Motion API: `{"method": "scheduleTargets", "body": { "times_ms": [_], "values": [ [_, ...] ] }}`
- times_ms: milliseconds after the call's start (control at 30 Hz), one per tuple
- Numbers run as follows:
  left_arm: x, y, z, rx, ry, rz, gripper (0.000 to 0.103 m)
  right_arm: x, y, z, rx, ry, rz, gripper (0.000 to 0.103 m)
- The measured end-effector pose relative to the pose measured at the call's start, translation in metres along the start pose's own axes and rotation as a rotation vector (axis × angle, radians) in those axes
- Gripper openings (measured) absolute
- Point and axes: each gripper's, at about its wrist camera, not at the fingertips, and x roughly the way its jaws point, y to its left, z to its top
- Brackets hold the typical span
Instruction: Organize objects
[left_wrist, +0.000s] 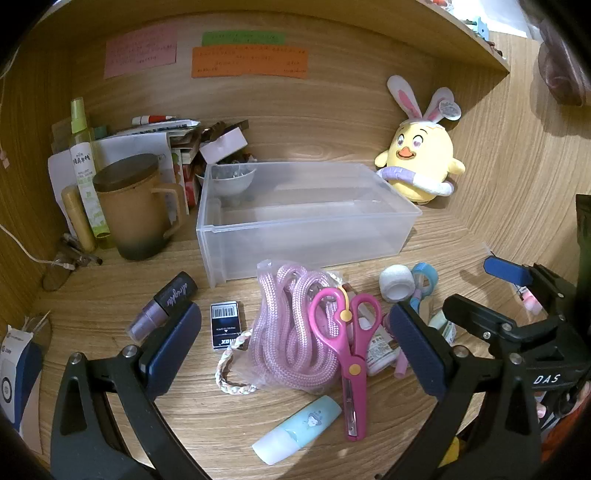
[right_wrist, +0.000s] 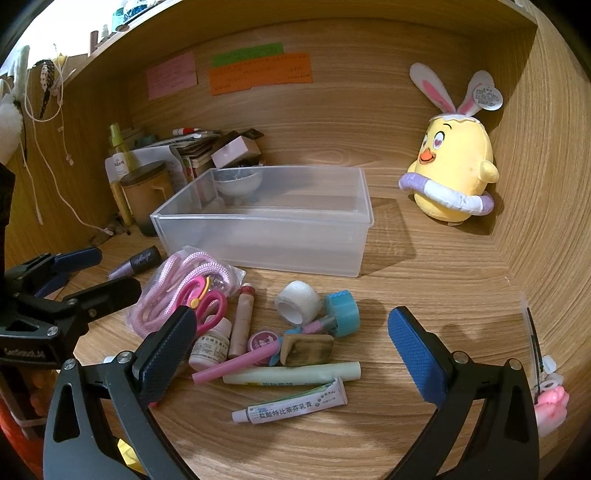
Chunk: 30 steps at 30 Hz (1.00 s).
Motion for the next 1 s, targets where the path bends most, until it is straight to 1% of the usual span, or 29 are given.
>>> {"method": "scheduleTargets", "body": {
  "times_ms": [833, 1000],
  "values": [
    [-0.0011, -0.0056, 0.0014, -0.006, 0.003, -0.015, 0.103, 0.0008, -0.0036, -0.0015, 0.005, -0.001, 0.000, 0.103],
    [0.0003, -0.0042, 0.0009, -0.016, 0.017, -0.022, 0.103, 0.0003, -0.0044, -0.0016, 0.011, -0.003, 0.005, 0.103]
  ]
}}
